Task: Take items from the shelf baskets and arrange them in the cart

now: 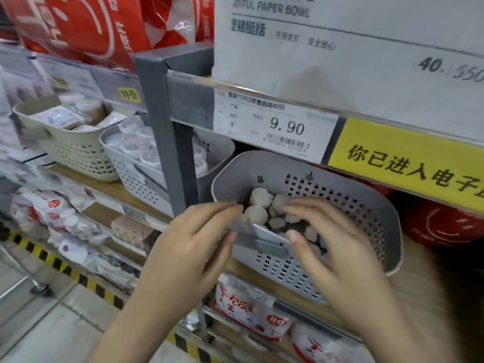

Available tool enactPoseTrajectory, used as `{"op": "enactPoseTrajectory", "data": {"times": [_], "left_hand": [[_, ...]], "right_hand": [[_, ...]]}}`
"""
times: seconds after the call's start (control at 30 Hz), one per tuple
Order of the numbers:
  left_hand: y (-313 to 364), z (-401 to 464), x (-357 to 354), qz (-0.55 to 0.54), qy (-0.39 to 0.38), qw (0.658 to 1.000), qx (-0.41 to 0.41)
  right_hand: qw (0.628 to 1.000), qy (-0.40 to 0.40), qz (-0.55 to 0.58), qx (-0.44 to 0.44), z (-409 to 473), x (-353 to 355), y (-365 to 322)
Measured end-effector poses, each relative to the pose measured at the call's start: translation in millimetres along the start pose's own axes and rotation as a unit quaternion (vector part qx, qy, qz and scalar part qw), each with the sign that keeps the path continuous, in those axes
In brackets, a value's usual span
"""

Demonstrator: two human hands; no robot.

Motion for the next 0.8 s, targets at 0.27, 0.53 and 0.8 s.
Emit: {"op": "enactPoseTrajectory", "data": {"times": [0.27, 0.53, 0.8], "left_hand": [[-77, -130, 75, 0.093, -0.019, 0.976, 0.197], [-134, -345, 183, 0.114, 0.107, 0.819, 0.552], [-159, -494, 253, 0.132, 0.145, 0.704, 0.683]], "right_hand": [[0.991, -0.056, 0.079, 0.095, -4, -112, -98], [0.920, -0.328, 0.142, 0.161, -17, -291, -229], [0.846, -0.441, 0.161, 0.253, -43, -403, -367]]}}
Point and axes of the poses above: each hand's wrist, its own z-axis towards the middle knuckle, its own x-axis out of the back of the hand, y = z × x, the point moved 4 cm from there along z, towards the middle knuckle, and after that the axes turned 2 degrees about -z, right-handed, at the moved point
